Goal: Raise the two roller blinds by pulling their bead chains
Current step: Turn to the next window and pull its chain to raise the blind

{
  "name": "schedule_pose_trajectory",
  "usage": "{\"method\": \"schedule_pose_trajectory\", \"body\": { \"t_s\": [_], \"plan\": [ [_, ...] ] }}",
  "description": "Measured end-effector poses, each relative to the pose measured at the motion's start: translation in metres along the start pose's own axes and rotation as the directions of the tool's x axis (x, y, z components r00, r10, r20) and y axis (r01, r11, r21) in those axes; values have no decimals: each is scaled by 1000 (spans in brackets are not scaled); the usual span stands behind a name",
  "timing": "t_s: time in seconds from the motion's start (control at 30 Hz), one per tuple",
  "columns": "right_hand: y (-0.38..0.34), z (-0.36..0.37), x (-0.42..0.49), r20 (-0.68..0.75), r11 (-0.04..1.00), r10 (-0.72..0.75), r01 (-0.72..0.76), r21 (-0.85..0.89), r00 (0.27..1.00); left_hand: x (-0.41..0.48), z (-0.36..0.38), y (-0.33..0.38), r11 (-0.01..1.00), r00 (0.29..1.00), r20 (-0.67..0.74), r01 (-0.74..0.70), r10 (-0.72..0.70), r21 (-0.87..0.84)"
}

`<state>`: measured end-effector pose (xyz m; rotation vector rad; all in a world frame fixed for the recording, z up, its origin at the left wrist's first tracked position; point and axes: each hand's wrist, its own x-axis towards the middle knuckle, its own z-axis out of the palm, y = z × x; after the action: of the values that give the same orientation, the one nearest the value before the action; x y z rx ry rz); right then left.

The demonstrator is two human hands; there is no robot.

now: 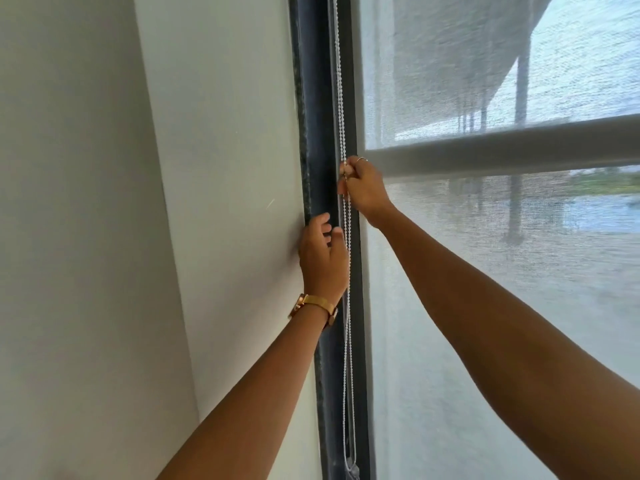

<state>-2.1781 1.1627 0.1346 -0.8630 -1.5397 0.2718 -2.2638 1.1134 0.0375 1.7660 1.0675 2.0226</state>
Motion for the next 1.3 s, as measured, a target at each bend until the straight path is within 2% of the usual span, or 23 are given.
{"method": "schedule_pose_trajectory", "body": {
  "t_s": [0.1, 0.2, 0.27, 0.37, 0.5, 0.57, 0.67, 0.77, 0.87, 0.93, 1.03, 1.13, 1.3],
  "plan": [
    [0, -11, -19, -86, 993, -51, 60, 106, 995, 15, 4, 17, 994, 994, -54, -98, 95, -55],
    [-4, -15, -31, -172, 983, -94, 119, 140, 981, 45, 12, 47, 984, 993, -61, -106, 98, -146],
    [-8, -16, -39, -213, 968, -147, 185, 169, 966, 68, 14, 71, 970, 987, -42, -162, 157, -184],
    [-16, -14, -50, -249, 953, -215, 258, 158, 945, 100, 15, 111, 946, 975, 60, -193, 216, -260],
    [-29, -3, -65, -204, 948, -218, 257, 190, 954, 127, 7, 158, 917, 958, 228, -74, 174, -392],
    [-36, 3, -71, -181, 947, -205, 241, 210, 962, 131, 1, 173, 880, 957, 241, -30, 162, -473],
    [-39, 3, -77, -157, 937, -168, 207, 282, 973, 129, -3, 181, 848, 974, 181, -18, 134, -529],
    [-35, -2, -90, -116, 943, -158, 185, 278, 981, 118, -3, 182, 851, 984, 145, -9, 100, -525],
    [-23, -6, -107, -17, 959, -168, 168, 226, 986, 103, 0, 171, 867, 992, 98, -20, 79, -498],
    [-10, -11, -117, 98, 973, -111, 88, 213, 989, 93, -1, 159, 890, 995, 82, -20, 65, -456],
    [1, -27, -122, 220, 952, 68, -129, 277, 973, 75, -2, 140, 915, 995, 86, -14, 53, -404],
    [-11, -50, -103, 173, 927, 165, -213, 308, 971, 47, -2, 119, 938, 995, 96, 15, 20, -346],
    [-75, -70, -55, 211, 928, 122, -186, 322, 970, -15, -2, 71, 938, 983, 178, 109, -51, -330]
  ]
}}
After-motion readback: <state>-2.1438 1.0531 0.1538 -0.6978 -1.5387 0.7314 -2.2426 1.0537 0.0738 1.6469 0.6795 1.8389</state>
